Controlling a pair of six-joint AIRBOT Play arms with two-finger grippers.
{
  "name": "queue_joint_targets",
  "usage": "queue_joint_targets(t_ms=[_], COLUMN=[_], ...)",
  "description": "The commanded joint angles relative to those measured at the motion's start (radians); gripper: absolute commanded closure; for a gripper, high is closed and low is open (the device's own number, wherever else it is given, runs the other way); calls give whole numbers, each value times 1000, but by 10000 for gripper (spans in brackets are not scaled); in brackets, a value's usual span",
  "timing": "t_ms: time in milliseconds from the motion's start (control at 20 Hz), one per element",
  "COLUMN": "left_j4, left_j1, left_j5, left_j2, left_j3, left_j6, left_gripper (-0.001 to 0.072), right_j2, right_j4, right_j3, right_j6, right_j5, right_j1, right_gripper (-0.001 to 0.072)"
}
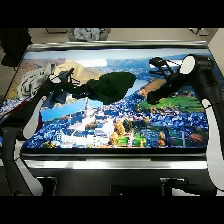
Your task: Fold the shirts.
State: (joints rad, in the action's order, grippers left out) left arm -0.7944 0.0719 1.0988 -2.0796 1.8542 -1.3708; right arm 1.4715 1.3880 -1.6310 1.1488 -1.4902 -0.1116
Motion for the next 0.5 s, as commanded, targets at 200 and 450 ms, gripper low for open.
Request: queue_joint_targets(t_ms=[200, 450], left_j4=[-1, -2], left_j1=[17, 21], left_j5=[-35, -68], left_j2=[-23, -28], left_j3=[1, 1], left_j6=[-55, -58], left_gripper=[209, 684], right_j2=[1, 1], right_j4=[-5, -18], right_j3=[0, 0], right_j6=[0, 0], right_j5=[-4, -4], right_j1=[-1, -1], right_gripper=[39, 39])
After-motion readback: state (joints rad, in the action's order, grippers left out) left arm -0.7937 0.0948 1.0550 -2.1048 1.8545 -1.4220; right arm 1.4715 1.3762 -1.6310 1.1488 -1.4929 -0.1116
